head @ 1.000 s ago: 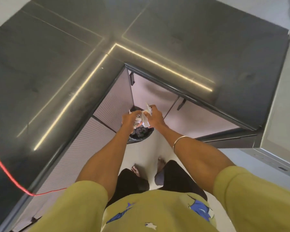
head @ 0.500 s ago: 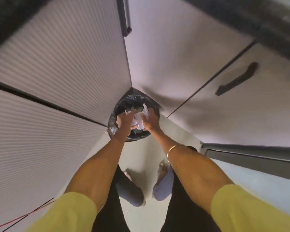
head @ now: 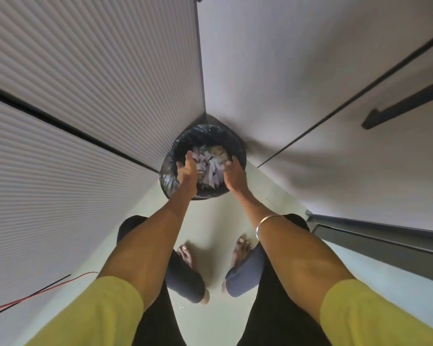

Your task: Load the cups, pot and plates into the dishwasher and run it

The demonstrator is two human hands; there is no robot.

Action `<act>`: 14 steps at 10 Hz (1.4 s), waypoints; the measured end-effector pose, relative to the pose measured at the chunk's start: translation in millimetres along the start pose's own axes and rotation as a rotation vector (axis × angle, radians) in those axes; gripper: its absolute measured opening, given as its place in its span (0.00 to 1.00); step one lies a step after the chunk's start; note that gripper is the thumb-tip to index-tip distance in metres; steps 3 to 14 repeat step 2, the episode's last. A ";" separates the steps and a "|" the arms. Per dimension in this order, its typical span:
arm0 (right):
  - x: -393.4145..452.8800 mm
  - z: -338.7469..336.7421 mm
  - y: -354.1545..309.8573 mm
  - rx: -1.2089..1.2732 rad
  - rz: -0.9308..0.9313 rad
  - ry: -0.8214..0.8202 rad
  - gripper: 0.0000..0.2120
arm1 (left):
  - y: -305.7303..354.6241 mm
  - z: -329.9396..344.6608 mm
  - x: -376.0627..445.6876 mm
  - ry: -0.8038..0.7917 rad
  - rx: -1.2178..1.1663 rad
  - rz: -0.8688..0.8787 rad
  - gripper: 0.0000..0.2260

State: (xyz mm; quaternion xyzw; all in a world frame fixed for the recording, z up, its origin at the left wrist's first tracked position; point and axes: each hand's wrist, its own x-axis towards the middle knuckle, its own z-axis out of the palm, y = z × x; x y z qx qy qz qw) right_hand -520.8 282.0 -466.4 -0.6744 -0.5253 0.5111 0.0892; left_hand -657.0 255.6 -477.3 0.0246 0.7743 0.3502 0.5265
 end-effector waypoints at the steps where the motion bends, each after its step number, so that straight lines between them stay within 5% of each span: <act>1: -28.6 -19.3 -15.6 -0.060 0.012 0.023 0.18 | 8.2 -13.7 -42.0 0.025 0.189 0.096 0.28; 2: -49.6 -34.6 -33.8 -0.106 0.002 0.042 0.20 | 21.2 -20.6 -83.9 0.002 0.400 0.180 0.27; 14: -49.6 -34.6 -33.8 -0.106 0.002 0.042 0.20 | 21.2 -20.6 -83.9 0.002 0.400 0.180 0.27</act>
